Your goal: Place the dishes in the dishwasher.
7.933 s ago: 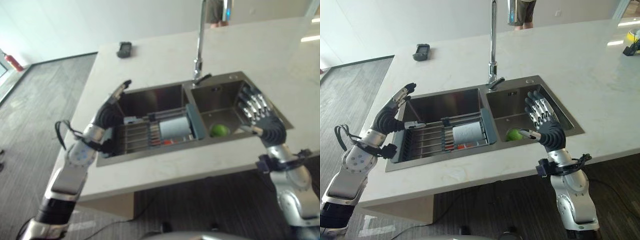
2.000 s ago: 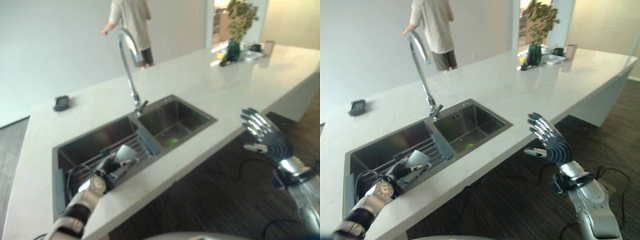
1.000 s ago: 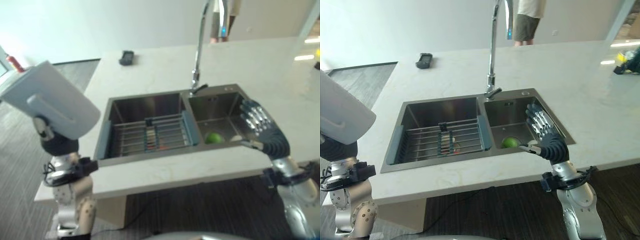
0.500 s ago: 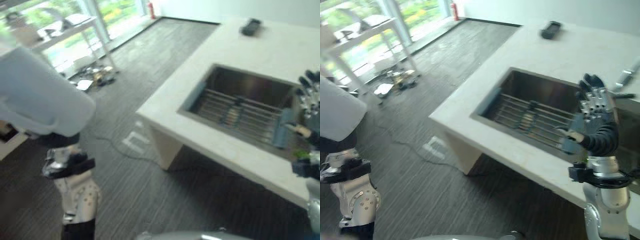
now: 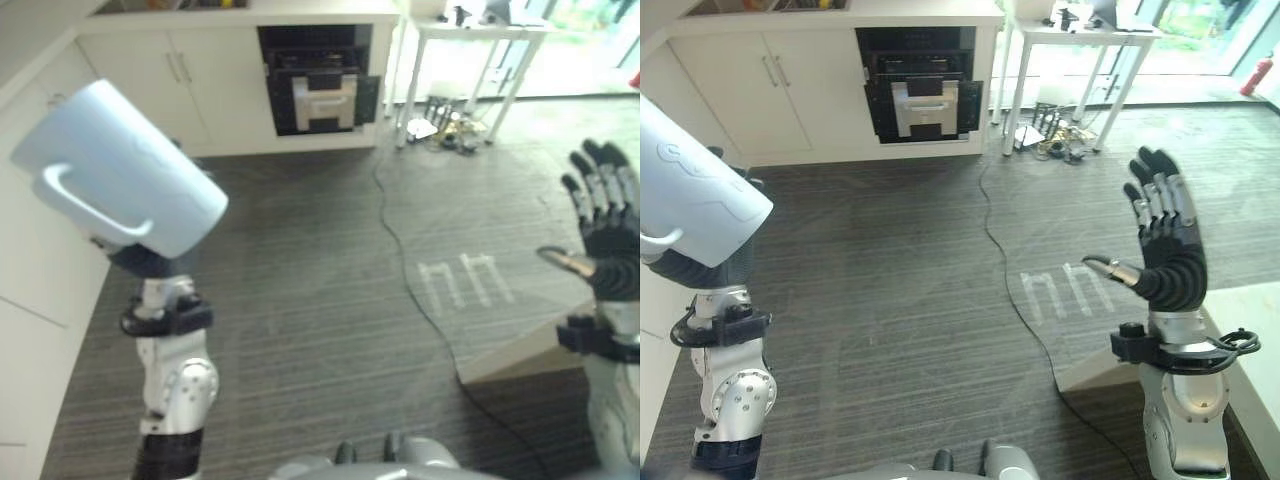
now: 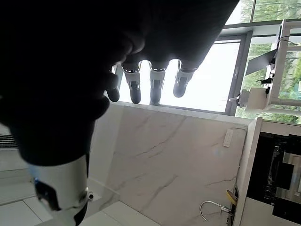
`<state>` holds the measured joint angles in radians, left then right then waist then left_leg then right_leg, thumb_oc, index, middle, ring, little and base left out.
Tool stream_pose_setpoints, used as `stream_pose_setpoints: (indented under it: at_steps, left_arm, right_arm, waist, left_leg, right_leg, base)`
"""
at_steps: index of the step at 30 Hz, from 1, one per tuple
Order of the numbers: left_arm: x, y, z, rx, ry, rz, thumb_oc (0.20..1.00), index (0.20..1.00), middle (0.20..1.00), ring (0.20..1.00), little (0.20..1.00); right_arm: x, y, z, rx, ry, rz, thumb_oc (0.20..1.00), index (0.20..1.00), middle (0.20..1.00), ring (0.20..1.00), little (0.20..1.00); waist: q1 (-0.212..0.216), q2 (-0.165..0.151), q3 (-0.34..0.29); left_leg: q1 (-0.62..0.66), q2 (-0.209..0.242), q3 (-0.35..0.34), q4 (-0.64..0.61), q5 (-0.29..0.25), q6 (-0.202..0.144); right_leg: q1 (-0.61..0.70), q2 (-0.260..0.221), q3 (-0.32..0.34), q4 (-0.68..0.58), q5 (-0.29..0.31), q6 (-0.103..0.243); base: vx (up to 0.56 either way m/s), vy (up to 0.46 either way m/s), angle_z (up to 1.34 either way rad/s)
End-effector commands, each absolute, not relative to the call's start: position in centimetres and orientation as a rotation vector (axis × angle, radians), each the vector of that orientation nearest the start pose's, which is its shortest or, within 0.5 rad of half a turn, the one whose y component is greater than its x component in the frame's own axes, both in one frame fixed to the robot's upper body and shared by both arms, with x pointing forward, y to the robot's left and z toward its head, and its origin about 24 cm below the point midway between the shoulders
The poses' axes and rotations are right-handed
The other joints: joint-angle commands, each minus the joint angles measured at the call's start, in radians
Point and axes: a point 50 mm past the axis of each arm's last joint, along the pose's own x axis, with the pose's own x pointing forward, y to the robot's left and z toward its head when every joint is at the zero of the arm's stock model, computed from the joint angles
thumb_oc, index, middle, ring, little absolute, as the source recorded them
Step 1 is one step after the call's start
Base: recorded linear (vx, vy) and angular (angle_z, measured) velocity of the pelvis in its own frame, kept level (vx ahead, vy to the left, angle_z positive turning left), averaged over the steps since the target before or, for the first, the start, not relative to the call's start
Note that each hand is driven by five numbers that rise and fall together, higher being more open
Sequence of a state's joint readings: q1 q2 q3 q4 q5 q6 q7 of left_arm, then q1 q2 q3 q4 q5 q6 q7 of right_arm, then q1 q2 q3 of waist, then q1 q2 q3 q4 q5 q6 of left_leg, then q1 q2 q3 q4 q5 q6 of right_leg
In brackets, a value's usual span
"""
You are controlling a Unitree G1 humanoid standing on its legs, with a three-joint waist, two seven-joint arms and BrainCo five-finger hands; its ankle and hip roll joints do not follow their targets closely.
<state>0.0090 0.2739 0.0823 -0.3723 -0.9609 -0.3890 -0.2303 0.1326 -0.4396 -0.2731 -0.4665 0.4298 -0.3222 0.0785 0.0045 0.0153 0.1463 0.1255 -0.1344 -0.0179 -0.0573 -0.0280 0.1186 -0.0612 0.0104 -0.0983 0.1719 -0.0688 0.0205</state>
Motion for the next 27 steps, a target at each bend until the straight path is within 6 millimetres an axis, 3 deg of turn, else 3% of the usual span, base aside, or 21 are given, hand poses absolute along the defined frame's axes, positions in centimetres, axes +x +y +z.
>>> stream_pose_setpoints:
  at_steps: [1, 4, 5, 8, 11, 12, 14, 17, 18, 20, 21, 22, 24, 27]
  left_arm:
    - [20.5, 22.3, 19.3, -0.437, -0.934, -0.238, 0.2, 0.2, 0.2, 0.2, 0.2]
    - [19.9, 22.8, 19.4, -0.381, -0.961, -0.188, 0.2, 0.2, 0.2, 0.2, 0.2]
    - [19.7, 21.2, 18.9, -0.436, -0.944, -0.343, 0.2, 0.2, 0.2, 0.2, 0.2]
    - [20.1, 21.4, 18.8, -0.456, -0.928, -0.336, 0.2, 0.2, 0.2, 0.2, 0.2]
    - [19.9, 21.5, 18.6, -0.449, -0.918, -0.317, 0.2, 0.2, 0.2, 0.2, 0.2]
    - [19.9, 21.7, 18.5, -0.465, -0.909, -0.3, 0.2, 0.2, 0.2, 0.2, 0.2]
    - [19.8, 21.9, 18.3, -0.465, -0.91, -0.289, 0.2, 0.2, 0.2, 0.2, 0.2]
    - [19.4, 21.9, 17.8, -0.446, -0.893, -0.286, 0.2, 0.2, 0.2, 0.2, 0.2]
    - [19.4, 22.1, 17.4, -0.437, -0.867, -0.27, 0.2, 0.2, 0.2, 0.2, 0.2]
    - [19.5, 22.4, 17.0, -0.435, -0.823, -0.255, 0.2, 0.2, 0.2, 0.2, 0.2]
    - [19.4, 22.7, 16.7, -0.431, -0.81, -0.246, 0.2, 0.2, 0.2, 0.2, 0.2]
    - [19.2, 23.0, 16.3, -0.424, -0.807, -0.229, 0.2, 0.2, 0.2, 0.2, 0.2]
    - [18.8, 23.3, 16.0, -0.429, -0.814, -0.206, 0.2, 0.2, 0.2, 0.2, 0.2]
    - [18.5, 23.5, 16.1, -0.411, -0.845, -0.137, 0.2, 0.2, 0.2, 0.2, 0.2]
  right_arm:
    - [19.4, -23.3, 19.4, -0.059, -0.842, 0.021, 1.0, 1.0, 1.0, 1.0, 1.0]
    - [19.9, -22.2, 19.7, -0.029, -0.871, 0.07, 1.0, 1.0, 1.0, 1.0, 1.0]
    - [20.7, -20.0, 17.6, -0.008, -0.727, 0.188, 1.0, 1.0, 1.0, 1.0, 1.0]
    - [20.1, -21.0, 17.5, 0.007, -0.723, 0.159, 1.0, 1.0, 1.0, 1.0, 1.0]
    - [19.9, -21.3, 17.5, -0.019, -0.716, 0.158, 1.0, 1.0, 1.0, 1.0, 1.0]
    - [20.0, -21.3, 17.6, -0.035, -0.712, 0.157, 1.0, 1.0, 1.0, 1.0, 1.0]
    - [20.1, -21.5, 18.0, -0.024, -0.722, 0.165, 1.0, 1.0, 1.0, 1.0, 1.0]
    - [20.1, -21.5, 18.0, -0.045, -0.736, 0.174, 1.0, 1.0, 1.0, 1.0, 1.0]
    - [20.1, -21.4, 17.8, -0.052, -0.728, 0.175, 1.0, 1.0, 1.0, 1.0, 1.0]
    - [20.5, -21.2, 17.7, -0.044, -0.707, 0.181, 1.0, 1.0, 1.0, 1.0, 1.0]
    - [20.5, -21.2, 17.6, -0.051, -0.697, 0.185, 1.0, 1.0, 1.0, 1.0, 1.0]
    - [20.5, -21.2, 17.4, -0.066, -0.684, 0.199, 1.0, 1.0, 1.0, 1.0, 1.0]
    - [20.3, -21.4, 17.3, -0.099, -0.67, 0.213, 1.0, 1.0, 1.0, 1.0, 1.0]
    - [20.1, -21.6, 17.6, -0.1, -0.674, 0.236, 1.0, 1.0, 1.0, 1.0, 1.0]
  waist:
    - [0.005, -0.044, -0.029]
    - [0.03, -0.032, -0.035]
    - [-0.007, -0.011, 0.028]
    - [-0.037, -0.02, 0.0]
    - [-0.039, -0.026, -0.008]
    - [-0.032, -0.033, -0.006]
    - [-0.02, -0.066, 0.015]
    - [-0.005, -0.087, 0.059]
    - [-0.005, -0.072, 0.065]
    - [0.008, -0.048, 0.068]
    - [0.019, -0.028, 0.065]
    - [0.033, -0.008, 0.066]
    - [0.049, 0.004, 0.075]
    - [0.05, 0.006, 0.075]
  left_leg:
    - [-0.009, 0.125, 0.105, -0.029, -0.033, -0.113]
    - [-0.001, 0.131, 0.109, -0.03, -0.036, -0.117]
    - [-0.075, 0.128, 0.132, 0.016, -0.015, -0.137]
    - [-0.037, 0.143, 0.155, -0.017, -0.01, -0.148]
    - [-0.023, 0.144, 0.164, -0.009, -0.019, -0.148]
    - [-0.037, 0.137, 0.156, 0.038, -0.037, -0.148]
    - [-0.124, 0.127, 0.177, 0.262, -0.086, -0.153]
    - [-0.321, 0.113, 0.142, 0.658, -0.062, -0.172]
    - [-0.328, 0.134, 0.15, 0.593, -0.049, -0.167]
    - [-0.309, 0.173, 0.198, 0.33, -0.011, -0.167]
    - [-0.3, 0.189, 0.208, 0.172, 0.043, -0.184]
    - [-0.298, 0.208, 0.196, 0.032, 0.146, -0.211]
    - [-0.319, 0.226, 0.155, -0.017, 0.222, -0.236]
    - [-0.308, 0.238, 0.144, -0.016, 0.213, -0.233]
  right_leg:
    - [0.129, -0.156, -0.133, -0.12, 0.03, 0.143]
    - [0.149, -0.161, -0.168, -0.14, 0.033, 0.145]
    - [0.167, -0.086, -0.091, -0.197, 0.007, 0.081]
    - [0.164, -0.06, -0.091, -0.187, -0.005, 0.075]
    - [0.173, -0.053, -0.099, -0.192, -0.011, 0.064]
    - [0.174, -0.052, -0.096, -0.19, -0.015, 0.054]
    - [0.177, -0.079, -0.107, -0.184, -0.011, 0.032]
    - [0.161, -0.085, -0.093, -0.17, 0.007, -0.005]
    - [0.166, -0.066, -0.086, -0.165, 0.001, -0.001]
    - [0.198, -0.047, -0.071, -0.177, -0.02, 0.019]
    - [0.222, -0.032, -0.063, -0.193, -0.03, 0.031]
    - [0.264, -0.009, -0.037, -0.214, -0.045, 0.035]
    - [0.32, 0.014, 0.009, -0.224, -0.077, 0.025]
    - [0.335, 0.003, 0.022, -0.203, -0.104, 0.027]
  base:
    - [-0.14, -0.169, 0.89]
    - [-0.09, -0.125, 1.04]
    - [-0.08, -0.082, 0.28]
    - [-0.06, -0.046, 0.12]
    - [-0.02, -0.045, 0.05]
    - [-0.05, -0.105, 0.02]
    - [-0.08, -0.145, 0.01]
    - [0.01, -0.14, 0.12]
    - [0.24, 0.021, 0.12]
    - [0.39, 0.164, 0.02]
    - [0.54, 0.268, -0.08]
    - [0.55, 0.278, -0.14]
    - [0.47, 0.261, -0.14]
    - [0.39, 0.286, -0.57]
